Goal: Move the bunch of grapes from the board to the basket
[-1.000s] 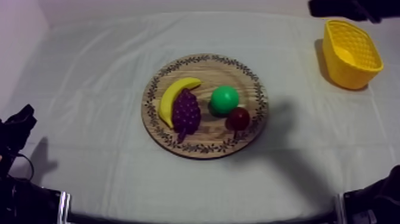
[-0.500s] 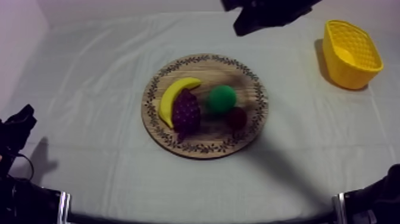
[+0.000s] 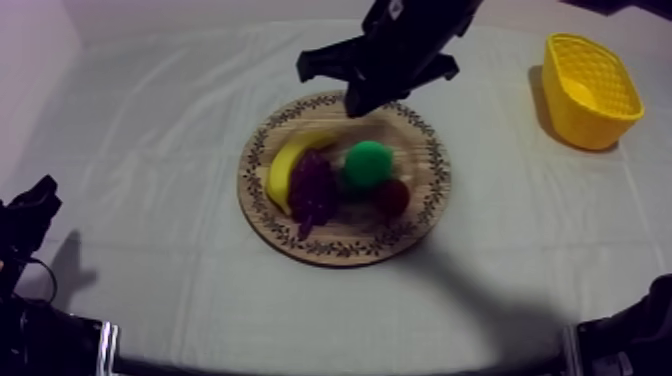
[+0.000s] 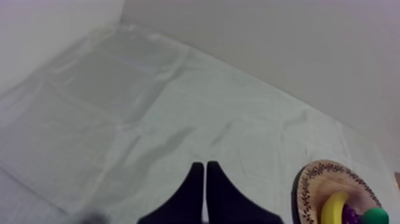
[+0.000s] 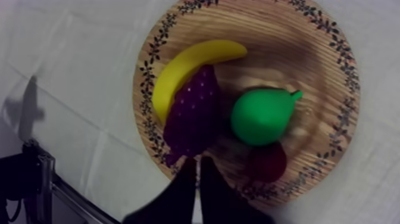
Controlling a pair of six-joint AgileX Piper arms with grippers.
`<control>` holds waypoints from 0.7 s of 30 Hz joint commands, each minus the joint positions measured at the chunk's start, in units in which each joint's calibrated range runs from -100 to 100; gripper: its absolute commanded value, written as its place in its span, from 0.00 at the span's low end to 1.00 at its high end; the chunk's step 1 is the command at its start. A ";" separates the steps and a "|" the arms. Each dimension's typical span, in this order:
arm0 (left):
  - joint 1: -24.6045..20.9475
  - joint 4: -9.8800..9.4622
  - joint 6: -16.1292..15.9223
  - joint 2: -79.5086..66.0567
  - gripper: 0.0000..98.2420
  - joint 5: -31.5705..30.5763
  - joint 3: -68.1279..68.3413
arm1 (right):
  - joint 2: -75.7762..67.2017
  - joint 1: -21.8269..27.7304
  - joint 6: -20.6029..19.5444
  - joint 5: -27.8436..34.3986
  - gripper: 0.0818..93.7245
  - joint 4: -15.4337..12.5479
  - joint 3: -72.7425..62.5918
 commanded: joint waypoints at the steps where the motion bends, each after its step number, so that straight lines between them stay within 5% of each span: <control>1: -0.03 0.01 0.01 0.05 0.00 -0.01 0.00 | 2.49 -0.15 -0.04 0.18 0.31 -0.20 -0.88; 4: -0.03 0.01 0.01 0.05 0.00 -0.01 0.00 | 4.75 -0.54 -0.64 0.18 0.57 -0.20 -1.75; 8: -0.03 0.01 0.01 0.05 0.00 -0.01 0.00 | 7.55 -0.77 -1.19 0.06 0.72 -0.52 -2.82; 21: -0.03 0.01 0.01 0.05 0.00 -0.01 0.00 | 18.91 -1.61 -2.24 -0.29 0.82 -1.65 -7.98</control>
